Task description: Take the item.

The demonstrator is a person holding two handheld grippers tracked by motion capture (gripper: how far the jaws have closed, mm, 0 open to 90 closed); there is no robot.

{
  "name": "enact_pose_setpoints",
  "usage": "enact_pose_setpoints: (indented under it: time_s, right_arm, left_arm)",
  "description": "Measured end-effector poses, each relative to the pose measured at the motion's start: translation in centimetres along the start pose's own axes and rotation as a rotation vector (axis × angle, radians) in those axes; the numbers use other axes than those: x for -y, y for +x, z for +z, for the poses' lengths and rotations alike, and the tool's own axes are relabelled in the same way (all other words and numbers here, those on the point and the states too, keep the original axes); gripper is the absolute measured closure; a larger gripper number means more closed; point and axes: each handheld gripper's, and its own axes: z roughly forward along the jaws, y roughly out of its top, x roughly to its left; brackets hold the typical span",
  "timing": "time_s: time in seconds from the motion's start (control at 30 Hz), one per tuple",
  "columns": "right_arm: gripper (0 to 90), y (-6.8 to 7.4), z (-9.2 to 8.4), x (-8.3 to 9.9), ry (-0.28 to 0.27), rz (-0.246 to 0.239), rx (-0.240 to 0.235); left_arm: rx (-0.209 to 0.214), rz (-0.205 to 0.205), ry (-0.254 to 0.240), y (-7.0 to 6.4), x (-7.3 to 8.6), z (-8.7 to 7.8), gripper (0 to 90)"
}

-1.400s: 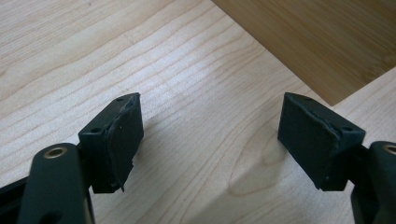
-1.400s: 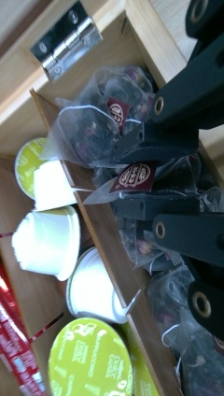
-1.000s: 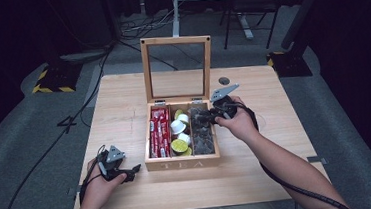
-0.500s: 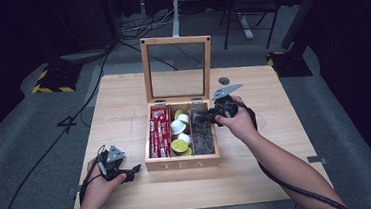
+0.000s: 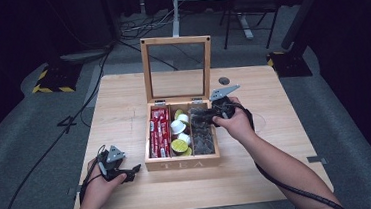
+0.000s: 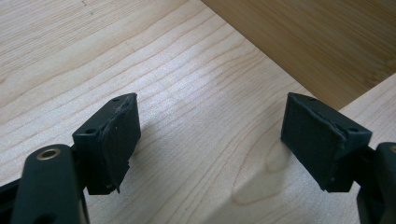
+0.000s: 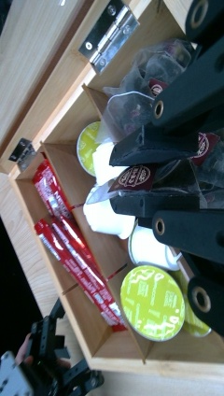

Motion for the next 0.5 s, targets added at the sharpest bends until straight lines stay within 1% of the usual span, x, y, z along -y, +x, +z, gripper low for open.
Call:
enact_pose_setpoints:
  time_s: [0.13, 0.17, 0.2, 0.37, 0.5]
  right_arm:
    - [75.9, 0.2, -0.7, -0.3, -0.03, 0.003, -0.005]
    - [75.9, 0.2, -0.7, -0.3, -0.03, 0.003, -0.005]
    - [76.0, 0.4, -1.1, -0.4, -0.052, 0.009, -0.014]
    - [76.0, 0.6, -2.2, -0.7, -0.082, 0.011, -0.012]
    - [76.0, 0.9, -3.3, -0.9, -0.113, 0.009, -0.001]
  left_arm:
    - [0.0, 0.0, 0.0, 0.0, 0.0, 0.0, 20.2]
    - [0.0, 0.0, 0.0, 0.0, 0.0, 0.0, 20.2]
    - [0.0, 0.0, 0.0, 0.0, 0.0, 0.0, 20.2]
    - [0.006, -0.004, 0.003, 0.0, 0.0, 0.0, 19.8]
    - [0.007, -0.011, 0.002, 0.0, 0.0, 0.1, 19.5]
